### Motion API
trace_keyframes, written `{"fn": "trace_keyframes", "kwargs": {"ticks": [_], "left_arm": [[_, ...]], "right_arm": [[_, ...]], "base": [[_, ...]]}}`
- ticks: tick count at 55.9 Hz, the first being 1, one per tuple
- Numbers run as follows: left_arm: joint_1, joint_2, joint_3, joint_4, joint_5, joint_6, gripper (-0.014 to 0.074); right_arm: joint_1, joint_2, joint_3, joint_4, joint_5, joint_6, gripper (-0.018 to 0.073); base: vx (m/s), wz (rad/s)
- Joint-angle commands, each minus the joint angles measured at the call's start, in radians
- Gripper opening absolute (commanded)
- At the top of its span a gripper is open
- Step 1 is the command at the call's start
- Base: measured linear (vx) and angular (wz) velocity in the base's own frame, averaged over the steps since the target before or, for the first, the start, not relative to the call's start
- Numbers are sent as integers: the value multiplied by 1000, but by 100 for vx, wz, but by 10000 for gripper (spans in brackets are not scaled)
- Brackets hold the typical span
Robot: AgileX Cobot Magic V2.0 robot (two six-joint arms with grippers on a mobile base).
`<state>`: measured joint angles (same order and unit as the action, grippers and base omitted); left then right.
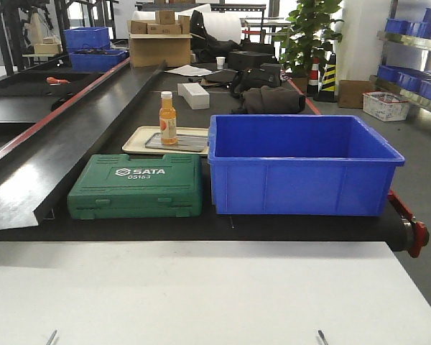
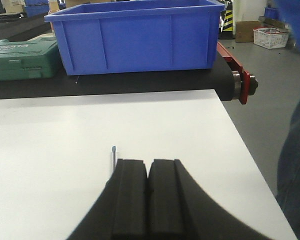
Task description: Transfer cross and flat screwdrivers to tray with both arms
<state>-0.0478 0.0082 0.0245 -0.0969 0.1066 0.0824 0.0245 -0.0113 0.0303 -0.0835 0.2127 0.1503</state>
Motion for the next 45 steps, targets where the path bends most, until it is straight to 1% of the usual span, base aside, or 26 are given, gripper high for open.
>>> {"fn": "trace_keyframes", "kwargs": {"ticks": [1,36,40,45], "left_arm": [[-2,15,-24,-6,-86,-9,-6],[-2,15,-25,-6,-91,-9,-6],[-2,15,-25,-6,-100,-9,-6],[-2,15,-25,-6,-166,-9,-6]], "right_arm": [[-6,5,8,-7,-77,-3,-8],[-6,5,8,-9,-79,-3,-8],[-6,5,8,-9,-94,-3,-8],[-6,5,8,-9,-133,-1,-8]], "base": [[0,0],[0,0],[0,0],[0,0]]}}
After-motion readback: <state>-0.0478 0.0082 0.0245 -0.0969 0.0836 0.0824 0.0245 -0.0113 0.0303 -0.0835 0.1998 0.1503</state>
